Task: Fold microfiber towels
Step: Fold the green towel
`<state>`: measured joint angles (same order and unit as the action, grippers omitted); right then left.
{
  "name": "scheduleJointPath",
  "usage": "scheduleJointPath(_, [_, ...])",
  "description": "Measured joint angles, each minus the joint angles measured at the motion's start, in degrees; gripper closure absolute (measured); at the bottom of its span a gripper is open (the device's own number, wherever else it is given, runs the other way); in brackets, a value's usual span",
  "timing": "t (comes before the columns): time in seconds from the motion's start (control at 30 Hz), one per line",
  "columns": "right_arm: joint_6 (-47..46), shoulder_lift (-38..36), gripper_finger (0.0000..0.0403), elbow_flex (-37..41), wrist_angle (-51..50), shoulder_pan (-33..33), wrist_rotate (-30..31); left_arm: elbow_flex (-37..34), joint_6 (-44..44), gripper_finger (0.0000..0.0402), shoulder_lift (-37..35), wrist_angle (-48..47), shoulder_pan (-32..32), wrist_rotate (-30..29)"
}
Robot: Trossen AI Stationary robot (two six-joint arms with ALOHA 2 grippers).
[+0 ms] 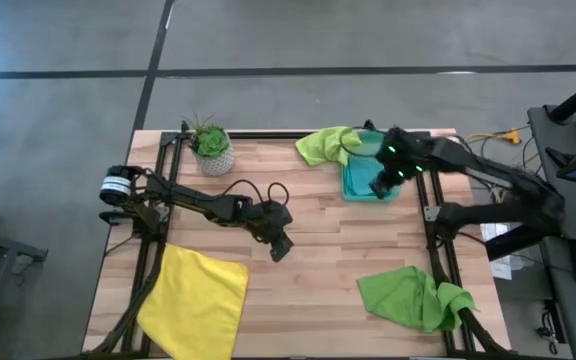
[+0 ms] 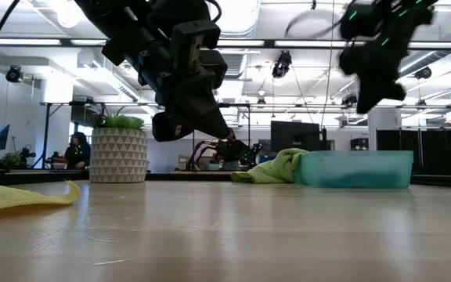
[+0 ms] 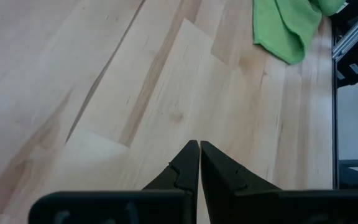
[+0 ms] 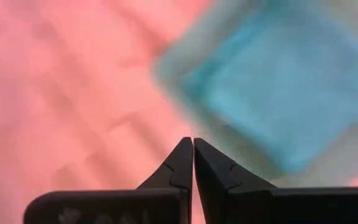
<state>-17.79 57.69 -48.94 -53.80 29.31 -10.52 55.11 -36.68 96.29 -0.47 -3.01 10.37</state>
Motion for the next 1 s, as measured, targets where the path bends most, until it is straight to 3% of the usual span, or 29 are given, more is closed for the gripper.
scheduleJointPath(0.13, [-10.6, -14.1, 0.0394, 6.0, 0.5, -13.0, -6.8, 0.2, 2.9, 0.0402, 0.0, 0.0, 0.0, 0.2])
scheduleJointPath(0.27, [-29.2, -24.7, 0.0394, 12.1, 6.8, -32.9, -7.8, 0.3, 5.8, 0.0402, 0.0, 0.1, 0.0, 1.7])
scheduleJointPath(0.33, [-36.4, -26.9, 0.0394, 14.4, 12.5, -43.7, -2.5, 0.2, 5.7, 0.0402, 0.0, 0.1, 0.0, 1.7])
scheduleJointPath(0.4, [-39.9, -26.6, 0.0394, 16.4, 17.5, -53.3, 6.8, 0.1, 5.8, 0.0402, -0.1, 0.1, 0.0, 1.7])
scheduleJointPath(0.53, [-42.9, -20.9, 0.0394, 18.9, 25.2, -66.1, 20.7, 0.1, 5.7, 0.0402, -0.1, 0.1, 0.0, 1.7])
scheduleJointPath(0.63, [-45.4, -13.4, 0.0394, 19.9, 28.9, -69.3, 22.8, 0.1, 5.6, 0.0402, 0.0, 0.0, 0.0, 1.7])
scheduleJointPath(0.73, [-45.9, -4.5, 0.0393, 20.1, 32.8, -69.5, 20.7, 0.1, 5.6, 0.0402, 0.0, 0.1, 0.0, 1.8])
scheduleJointPath(1.0, [-32.9, 16.5, 0.0331, 15.4, 41.2, -67.5, 14.6, 0.0, 3.8, 0.0402, 0.0, 0.0, -0.2, 1.8])
